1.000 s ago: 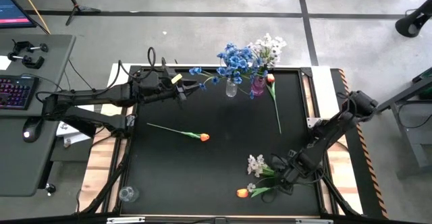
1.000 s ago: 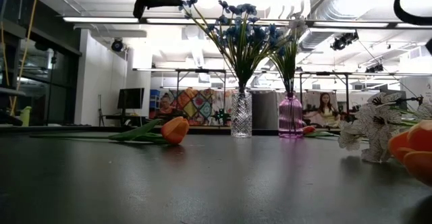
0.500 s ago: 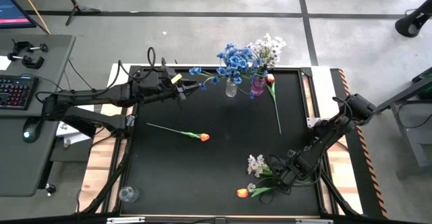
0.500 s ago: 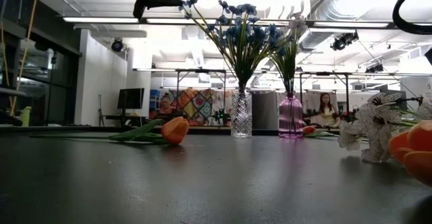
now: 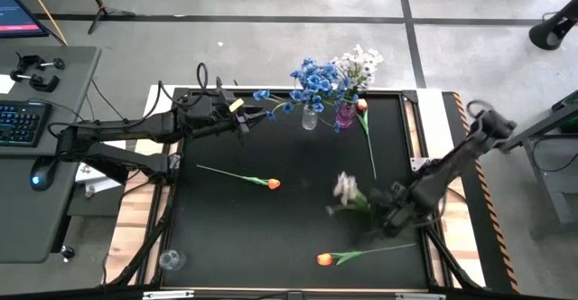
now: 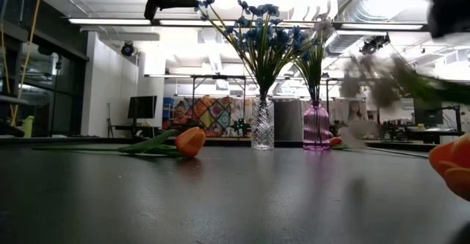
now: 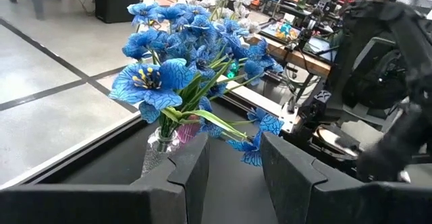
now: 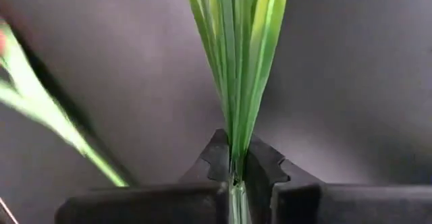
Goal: Sort flowers into vase by color
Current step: Put the white flowers into the purple vase
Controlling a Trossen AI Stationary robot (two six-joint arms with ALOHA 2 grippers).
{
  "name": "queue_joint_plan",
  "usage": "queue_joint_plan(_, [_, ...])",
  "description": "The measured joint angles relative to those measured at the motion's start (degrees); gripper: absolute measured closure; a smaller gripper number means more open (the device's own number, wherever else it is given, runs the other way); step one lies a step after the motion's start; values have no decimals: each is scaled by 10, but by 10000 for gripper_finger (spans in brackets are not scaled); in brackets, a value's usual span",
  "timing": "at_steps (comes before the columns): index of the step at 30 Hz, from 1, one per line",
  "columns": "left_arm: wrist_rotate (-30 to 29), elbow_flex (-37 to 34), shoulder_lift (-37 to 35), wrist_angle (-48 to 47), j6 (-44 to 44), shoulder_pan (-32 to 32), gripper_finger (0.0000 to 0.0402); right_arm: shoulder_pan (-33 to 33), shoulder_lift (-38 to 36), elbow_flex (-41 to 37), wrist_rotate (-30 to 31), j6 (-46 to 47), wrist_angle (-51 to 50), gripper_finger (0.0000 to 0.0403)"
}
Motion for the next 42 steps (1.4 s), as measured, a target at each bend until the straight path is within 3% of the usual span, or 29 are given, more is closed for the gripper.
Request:
queue_joint_plan(5, [0, 0, 0, 0, 0, 0, 282, -2, -129, 0, 237, 81, -30, 401])
queue_joint_plan(10, [-6, 0, 0, 0, 0, 0, 282, -6, -231, 2, 498, 65, -27, 402])
queue_joint_plan(14, [-12, 0, 0, 1, 0, 0, 282, -29, -275, 2, 648, 7, -29, 402])
queue_joint_plan(18, [-14, 0, 0, 7, -1, 0, 282, -62, -295, 2, 741, -52, -37, 402])
queue_joint_plan(21, [-14, 0, 0, 9, 0, 0, 282, -88, -296, 2, 769, -48, -62, 402])
queue_joint_plan(26, [-14, 0, 0, 10, 0, 0, 282, -109, -283, 2, 800, 45, -106, 403])
queue_joint_plan(35, [-14, 0, 0, 23, 0, 0, 282, -42, -245, 2, 799, 131, -83, 403])
queue_joint_plan(38, [-14, 0, 0, 27, 0, 0, 282, -23, -246, 2, 798, 80, -15, 403])
queue_joint_plan(42, [-15, 0, 0, 26, 0, 0, 282, -26, -253, 2, 720, -128, 168, 403])
